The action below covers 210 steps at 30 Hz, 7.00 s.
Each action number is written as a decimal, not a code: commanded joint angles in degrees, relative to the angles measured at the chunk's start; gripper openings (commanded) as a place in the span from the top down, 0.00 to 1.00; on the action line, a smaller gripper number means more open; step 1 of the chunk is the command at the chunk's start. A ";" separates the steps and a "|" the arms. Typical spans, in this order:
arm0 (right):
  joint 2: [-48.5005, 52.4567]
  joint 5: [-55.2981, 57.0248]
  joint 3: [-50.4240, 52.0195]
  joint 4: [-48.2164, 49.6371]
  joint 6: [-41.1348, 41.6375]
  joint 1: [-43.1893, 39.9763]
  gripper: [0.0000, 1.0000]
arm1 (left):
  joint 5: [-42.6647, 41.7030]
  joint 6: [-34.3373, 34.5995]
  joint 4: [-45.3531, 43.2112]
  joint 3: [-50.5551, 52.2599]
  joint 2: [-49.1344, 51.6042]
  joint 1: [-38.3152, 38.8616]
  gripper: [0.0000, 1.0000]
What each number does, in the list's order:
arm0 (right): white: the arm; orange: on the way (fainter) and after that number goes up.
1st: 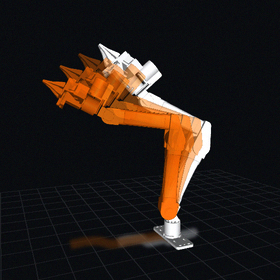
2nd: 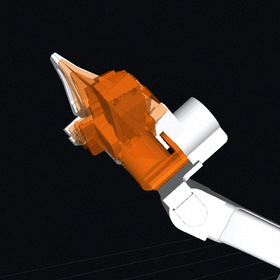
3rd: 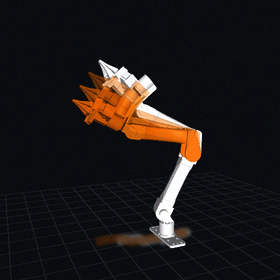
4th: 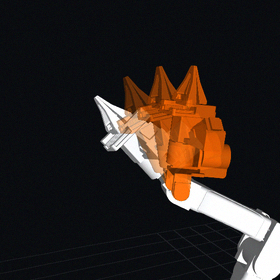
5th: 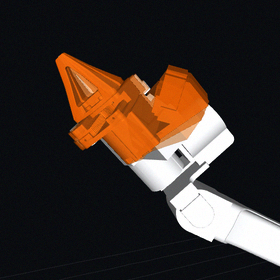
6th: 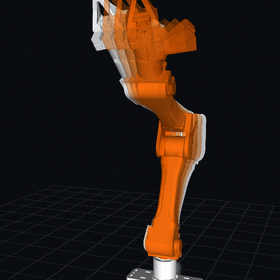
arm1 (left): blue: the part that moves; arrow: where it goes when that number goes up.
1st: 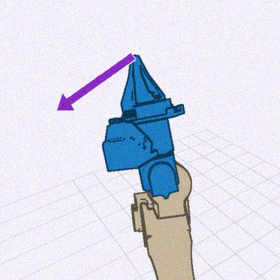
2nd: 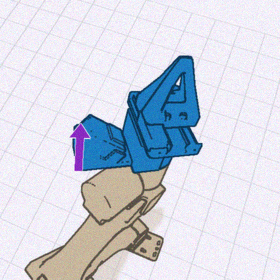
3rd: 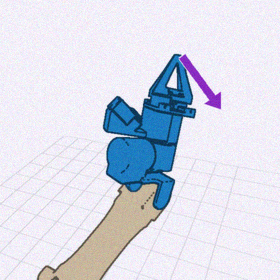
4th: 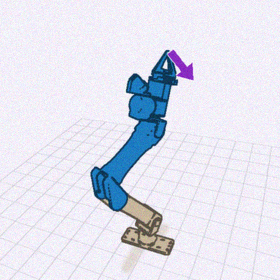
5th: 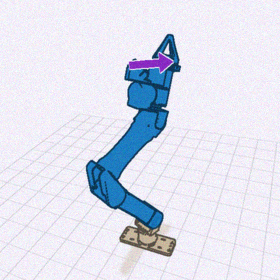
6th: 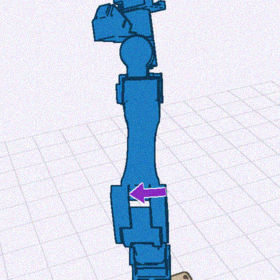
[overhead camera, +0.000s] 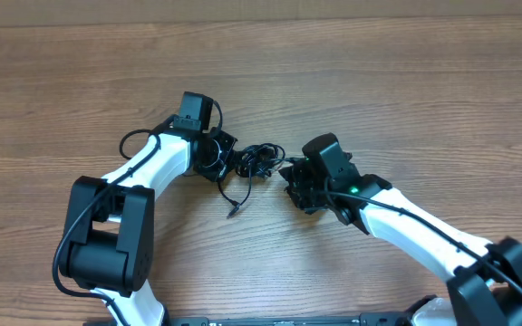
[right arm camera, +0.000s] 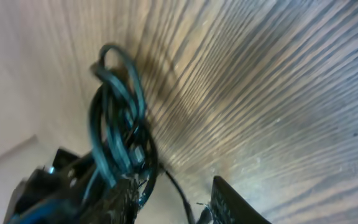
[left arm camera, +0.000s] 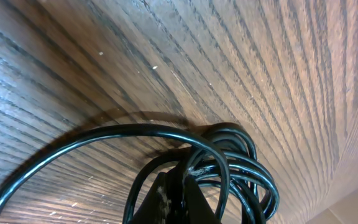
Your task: Untangle cables
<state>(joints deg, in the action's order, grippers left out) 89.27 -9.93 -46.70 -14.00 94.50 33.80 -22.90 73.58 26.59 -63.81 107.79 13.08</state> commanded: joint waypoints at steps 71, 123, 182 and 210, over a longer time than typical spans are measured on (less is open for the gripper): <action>1.25 3.85 -0.50 -12.83 -0.59 -0.04 0.61 | 0.48 -27.91 0.07 -0.11 -0.66 6.45 0.39; 8.61 0.76 -0.50 -1.03 -4.35 1.81 0.60 | 11.02 -23.80 1.03 0.02 0.22 11.67 0.85; 1.90 -1.79 -0.68 -1.57 -24.57 0.20 0.96 | -13.42 -58.86 -5.81 -0.98 -7.30 2.75 0.96; -7.98 -23.52 -9.38 -11.13 -73.59 -13.07 0.75 | -24.65 -108.19 14.14 -0.83 -21.22 -0.85 0.96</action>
<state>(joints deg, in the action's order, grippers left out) 83.33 -24.91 -54.70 -25.08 32.82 21.98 -39.57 -17.58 38.46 -63.81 86.17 11.90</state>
